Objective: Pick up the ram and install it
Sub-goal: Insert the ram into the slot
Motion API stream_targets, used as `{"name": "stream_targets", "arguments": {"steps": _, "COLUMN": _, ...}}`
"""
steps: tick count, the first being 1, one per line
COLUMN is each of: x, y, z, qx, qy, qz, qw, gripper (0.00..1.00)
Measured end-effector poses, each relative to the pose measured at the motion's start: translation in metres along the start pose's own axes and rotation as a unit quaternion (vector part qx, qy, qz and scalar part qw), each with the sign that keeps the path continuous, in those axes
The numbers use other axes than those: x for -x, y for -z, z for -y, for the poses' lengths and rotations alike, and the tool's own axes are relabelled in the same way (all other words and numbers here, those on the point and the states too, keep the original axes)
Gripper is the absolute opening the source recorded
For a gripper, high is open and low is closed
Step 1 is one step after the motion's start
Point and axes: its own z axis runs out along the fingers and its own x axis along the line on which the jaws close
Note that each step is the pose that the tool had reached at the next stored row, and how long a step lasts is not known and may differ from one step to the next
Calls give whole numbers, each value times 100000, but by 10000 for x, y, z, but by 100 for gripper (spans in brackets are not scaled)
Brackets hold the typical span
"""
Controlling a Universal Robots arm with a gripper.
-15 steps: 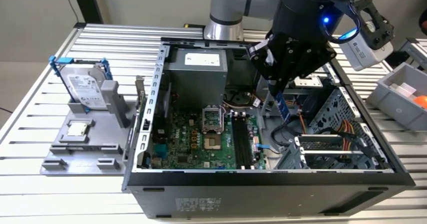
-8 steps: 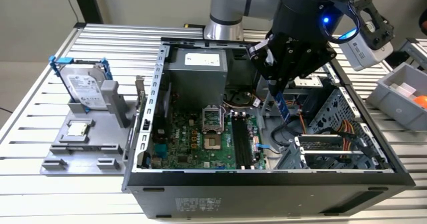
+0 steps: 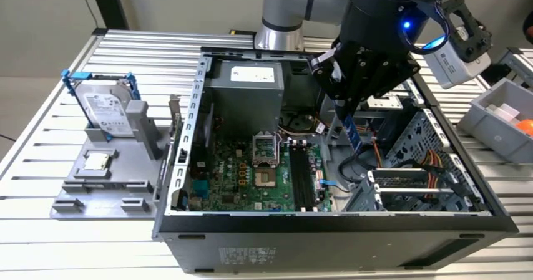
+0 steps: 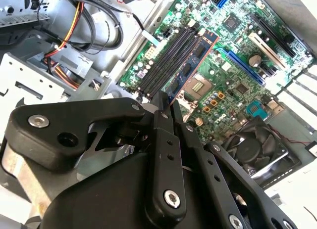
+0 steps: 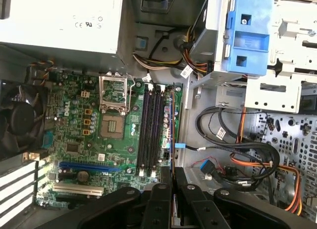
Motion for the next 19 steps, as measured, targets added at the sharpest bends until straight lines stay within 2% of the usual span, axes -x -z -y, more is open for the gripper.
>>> {"name": "stream_targets", "arguments": {"steps": 8, "x": 0, "y": 0, "z": 0, "qx": -61, "qy": -2254, "qz": 74, "qw": 99975, "gripper": 0}}
{"name": "stream_targets", "arguments": {"steps": 16, "x": 0, "y": 0, "z": 0, "qx": -130, "qy": -4819, "qz": 159, "qw": 99884, "gripper": 0}}
{"name": "stream_targets", "arguments": {"steps": 19, "x": 0, "y": 0, "z": 0, "qx": -134, "qy": -4932, "qz": 163, "qw": 99878, "gripper": 0}}
